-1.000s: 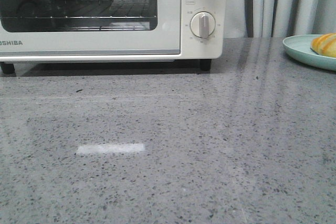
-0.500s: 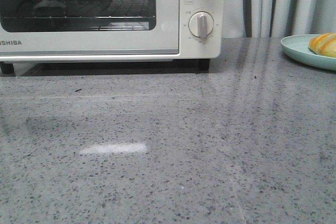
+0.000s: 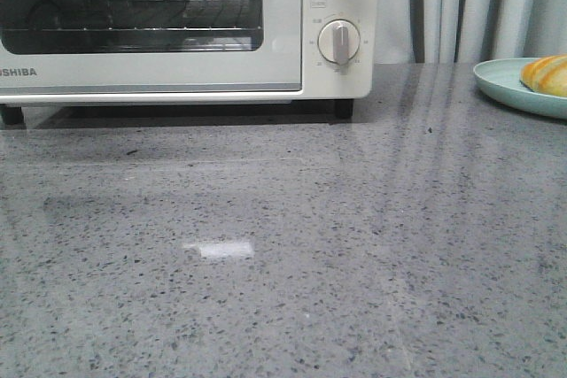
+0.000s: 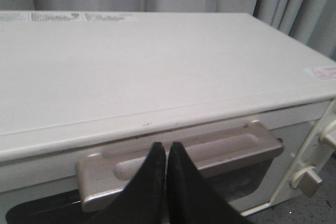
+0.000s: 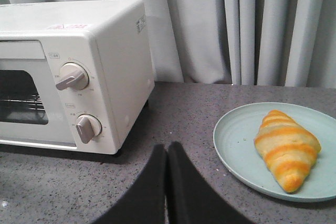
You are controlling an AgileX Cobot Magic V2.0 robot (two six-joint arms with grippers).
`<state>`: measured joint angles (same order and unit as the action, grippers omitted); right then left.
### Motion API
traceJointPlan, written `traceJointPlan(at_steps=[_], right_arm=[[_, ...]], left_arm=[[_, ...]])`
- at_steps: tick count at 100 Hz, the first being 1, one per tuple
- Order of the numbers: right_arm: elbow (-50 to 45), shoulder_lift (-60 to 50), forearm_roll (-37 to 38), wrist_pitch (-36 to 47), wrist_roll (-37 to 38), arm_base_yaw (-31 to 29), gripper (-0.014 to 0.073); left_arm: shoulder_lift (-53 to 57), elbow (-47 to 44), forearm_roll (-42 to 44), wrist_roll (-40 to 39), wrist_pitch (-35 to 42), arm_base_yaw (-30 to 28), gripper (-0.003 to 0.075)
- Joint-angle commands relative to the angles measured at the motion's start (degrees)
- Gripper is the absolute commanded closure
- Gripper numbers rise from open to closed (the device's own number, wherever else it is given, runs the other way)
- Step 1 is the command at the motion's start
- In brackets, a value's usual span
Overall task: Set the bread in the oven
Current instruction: 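Pull the oven door handle down with the left gripper to open it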
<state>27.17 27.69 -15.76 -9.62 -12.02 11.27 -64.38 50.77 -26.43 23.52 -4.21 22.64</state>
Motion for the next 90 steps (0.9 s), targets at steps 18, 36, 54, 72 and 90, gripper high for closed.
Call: traceJointPlan(at_steps=[18,36,54,72,90], right_arm=[[2.08,0.56,0.31,4.09,-0.58,-0.43,0.0662],[2.08,0.56,0.31,4.09,-0.58,-0.43,0.0662],[2.08,0.56,0.21,4.09,-0.58,-0.43,0.0662],[2.08,0.56,0.21,4.20,-0.58,-0.43,0.0662],[2.08,0.56,0.21,4.42,-0.58,-0.43,0.0662]], left_arm=[[-3.96,2.11,-0.47,0.18,2.93,0.61,0.0741],[-3.59,2.11,-0.47,0.18,-5.64,0.61,0.0742],[0.29,-0.67,-0.54,0.07,-19.48,1.61,0.0742],[8.83,-8.11,-1.05,-0.26,-22.75,5.40,0.0742],[15.76,-14.49,-3.04,-0.26,-22.42,6.83,0.0742]])
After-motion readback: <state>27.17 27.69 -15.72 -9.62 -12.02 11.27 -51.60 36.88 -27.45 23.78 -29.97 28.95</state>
